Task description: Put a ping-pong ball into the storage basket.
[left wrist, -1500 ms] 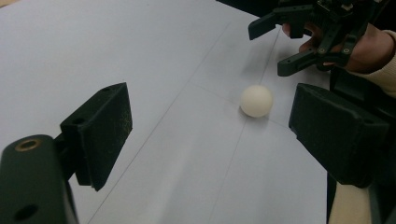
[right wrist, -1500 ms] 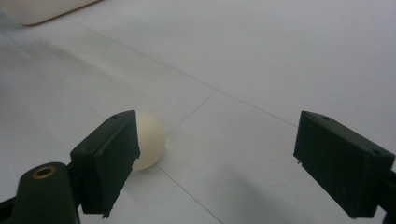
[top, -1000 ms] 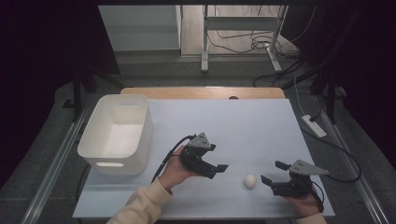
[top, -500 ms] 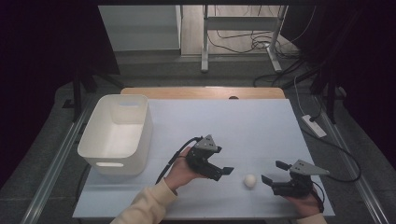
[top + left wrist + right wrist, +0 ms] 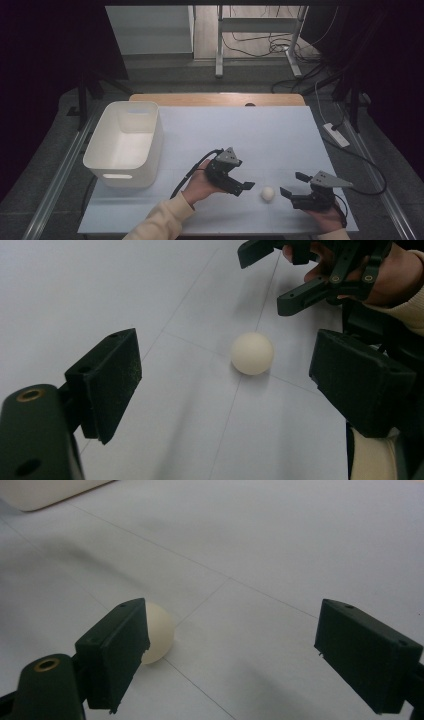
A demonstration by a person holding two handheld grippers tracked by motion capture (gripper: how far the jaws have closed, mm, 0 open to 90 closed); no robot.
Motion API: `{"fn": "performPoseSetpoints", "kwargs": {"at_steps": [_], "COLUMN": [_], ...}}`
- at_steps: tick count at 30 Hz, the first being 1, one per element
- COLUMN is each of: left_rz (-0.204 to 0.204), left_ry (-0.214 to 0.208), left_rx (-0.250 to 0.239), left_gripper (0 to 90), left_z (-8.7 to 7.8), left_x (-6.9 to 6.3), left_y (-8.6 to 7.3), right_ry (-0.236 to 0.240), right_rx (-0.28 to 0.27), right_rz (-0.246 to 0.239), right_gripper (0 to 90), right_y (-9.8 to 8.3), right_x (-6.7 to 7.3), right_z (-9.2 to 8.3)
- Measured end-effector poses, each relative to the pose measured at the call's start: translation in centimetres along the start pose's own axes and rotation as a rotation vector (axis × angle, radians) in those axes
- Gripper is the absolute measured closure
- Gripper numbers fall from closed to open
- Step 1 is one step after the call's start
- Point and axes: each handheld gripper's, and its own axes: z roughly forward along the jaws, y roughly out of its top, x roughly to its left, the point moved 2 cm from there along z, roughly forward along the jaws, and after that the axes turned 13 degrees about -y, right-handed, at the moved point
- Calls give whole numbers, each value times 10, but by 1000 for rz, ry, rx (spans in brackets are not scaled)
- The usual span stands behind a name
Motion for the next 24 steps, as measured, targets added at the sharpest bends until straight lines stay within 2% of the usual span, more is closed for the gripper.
{"fn": "performPoseSetpoints", "kwargs": {"at_steps": [4, 24], "left_rz": [2, 15], "left_ry": [-10, -39], "left_rx": [-8, 16], "left_gripper": [143, 144], "left_z": [5, 27], "left_x": [0, -3], "left_y": [-1, -3], "right_ry": [2, -6], "right_rx": [-1, -5], "right_rz": [4, 9], "right_gripper": [142, 141], "right_y": [0, 1], "right_x": [0, -1], "right_z": [1, 0]}}
